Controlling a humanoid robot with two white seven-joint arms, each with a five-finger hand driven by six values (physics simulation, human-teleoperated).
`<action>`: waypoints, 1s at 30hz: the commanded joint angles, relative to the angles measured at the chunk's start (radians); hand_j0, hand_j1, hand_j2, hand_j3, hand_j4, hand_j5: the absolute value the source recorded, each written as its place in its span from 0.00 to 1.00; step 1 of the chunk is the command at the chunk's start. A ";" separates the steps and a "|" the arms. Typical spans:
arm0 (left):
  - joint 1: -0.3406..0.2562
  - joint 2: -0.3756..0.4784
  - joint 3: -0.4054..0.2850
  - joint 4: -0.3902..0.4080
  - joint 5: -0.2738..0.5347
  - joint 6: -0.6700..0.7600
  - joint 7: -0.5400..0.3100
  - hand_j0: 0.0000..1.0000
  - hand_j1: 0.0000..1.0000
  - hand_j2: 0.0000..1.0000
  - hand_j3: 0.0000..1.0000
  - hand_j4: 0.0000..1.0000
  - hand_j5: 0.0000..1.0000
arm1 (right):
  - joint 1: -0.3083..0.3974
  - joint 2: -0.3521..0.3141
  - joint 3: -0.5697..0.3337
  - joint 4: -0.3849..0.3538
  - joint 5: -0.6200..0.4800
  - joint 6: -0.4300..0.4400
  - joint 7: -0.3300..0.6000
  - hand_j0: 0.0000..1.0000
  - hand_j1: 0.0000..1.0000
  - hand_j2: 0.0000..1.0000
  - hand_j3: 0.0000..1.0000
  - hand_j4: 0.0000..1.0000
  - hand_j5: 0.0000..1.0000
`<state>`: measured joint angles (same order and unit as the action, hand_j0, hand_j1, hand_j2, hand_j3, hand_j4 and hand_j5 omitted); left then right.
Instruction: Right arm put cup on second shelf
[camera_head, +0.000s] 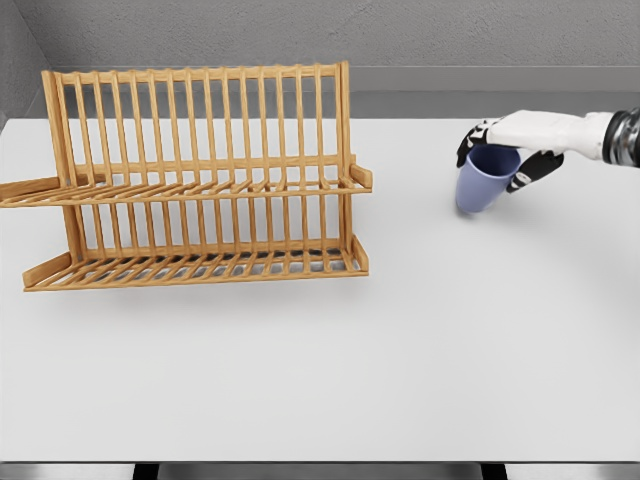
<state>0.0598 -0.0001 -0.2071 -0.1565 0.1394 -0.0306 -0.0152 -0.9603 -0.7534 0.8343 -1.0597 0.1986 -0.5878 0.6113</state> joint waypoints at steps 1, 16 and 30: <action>0.000 0.000 0.000 -0.001 0.000 0.000 0.000 1.00 1.00 1.00 1.00 1.00 1.00 | 0.000 -0.009 -0.011 -0.036 -0.007 0.008 0.000 0.60 0.60 0.60 0.60 0.60 0.60; 0.000 0.000 0.000 0.000 0.000 0.000 0.000 1.00 1.00 1.00 1.00 1.00 1.00 | 0.000 -0.064 -0.136 -0.249 -0.007 0.008 0.000 0.60 0.60 0.60 0.60 0.60 0.60; 0.000 0.000 0.000 0.000 0.000 0.000 0.000 1.00 1.00 1.00 1.00 1.00 1.00 | -0.018 -0.052 -0.147 -0.408 -0.007 0.009 0.000 0.60 0.60 0.60 0.60 0.60 0.60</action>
<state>0.0598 -0.0001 -0.2071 -0.1567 0.1395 -0.0306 -0.0152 -0.9802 -0.8071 0.6884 -1.4430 0.1975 -0.5819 0.6116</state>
